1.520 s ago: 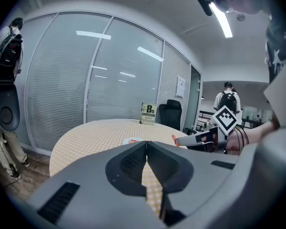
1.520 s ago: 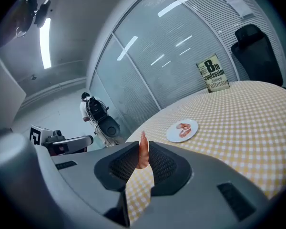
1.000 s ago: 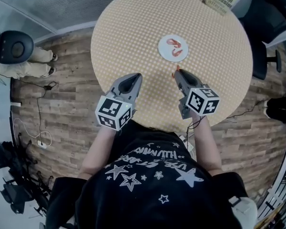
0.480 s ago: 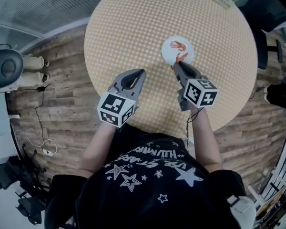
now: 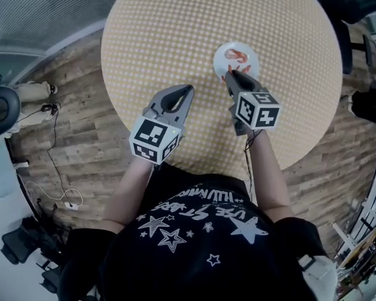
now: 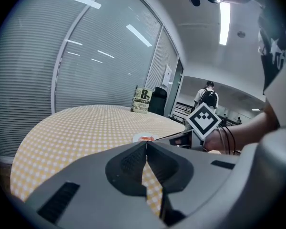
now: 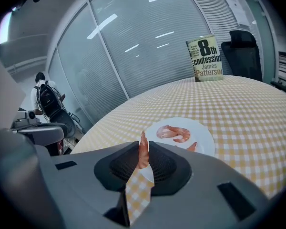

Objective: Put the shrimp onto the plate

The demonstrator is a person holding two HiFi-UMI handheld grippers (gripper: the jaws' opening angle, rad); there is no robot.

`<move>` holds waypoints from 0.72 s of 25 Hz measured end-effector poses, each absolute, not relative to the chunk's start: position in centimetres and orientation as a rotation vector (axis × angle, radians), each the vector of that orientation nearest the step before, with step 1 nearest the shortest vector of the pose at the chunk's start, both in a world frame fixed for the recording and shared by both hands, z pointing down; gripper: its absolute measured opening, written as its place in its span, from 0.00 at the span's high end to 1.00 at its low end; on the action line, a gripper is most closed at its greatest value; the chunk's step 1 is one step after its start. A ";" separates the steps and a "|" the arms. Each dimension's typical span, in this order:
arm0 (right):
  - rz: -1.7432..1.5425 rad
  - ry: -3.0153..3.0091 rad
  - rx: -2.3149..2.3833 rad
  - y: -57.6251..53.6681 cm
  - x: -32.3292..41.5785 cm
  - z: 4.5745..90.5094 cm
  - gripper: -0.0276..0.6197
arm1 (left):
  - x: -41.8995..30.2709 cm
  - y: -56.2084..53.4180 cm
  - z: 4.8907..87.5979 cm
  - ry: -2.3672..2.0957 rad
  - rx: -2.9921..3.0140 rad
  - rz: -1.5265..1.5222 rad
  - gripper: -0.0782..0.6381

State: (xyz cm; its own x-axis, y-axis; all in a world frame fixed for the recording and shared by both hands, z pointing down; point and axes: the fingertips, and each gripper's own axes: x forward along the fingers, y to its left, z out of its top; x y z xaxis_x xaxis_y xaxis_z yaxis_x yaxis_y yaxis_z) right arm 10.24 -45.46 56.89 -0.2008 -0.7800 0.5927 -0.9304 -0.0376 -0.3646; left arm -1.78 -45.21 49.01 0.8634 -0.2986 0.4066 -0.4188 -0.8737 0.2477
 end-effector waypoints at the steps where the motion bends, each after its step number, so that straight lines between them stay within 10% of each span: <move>1: 1.071 -2.010 1.843 -45.7 10.2 57.2 0.86 | -1.8 -45.4 49.2 -0.530 2.707 0.516 0.88; 18: 1.153 -1.808 1.887 -46.7 11.6 60.0 0.86 | -1.3 -45.8 50.7 -0.472 2.683 0.543 0.88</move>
State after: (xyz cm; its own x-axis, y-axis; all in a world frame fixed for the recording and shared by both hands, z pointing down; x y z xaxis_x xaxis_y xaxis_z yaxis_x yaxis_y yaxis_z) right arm 11.57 -46.71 60.04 -0.1044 -0.7057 0.7008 -0.9330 -0.1745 -0.3147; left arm -1.32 -45.84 50.67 0.8702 -0.2477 0.4259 -0.3869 -0.8787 0.2796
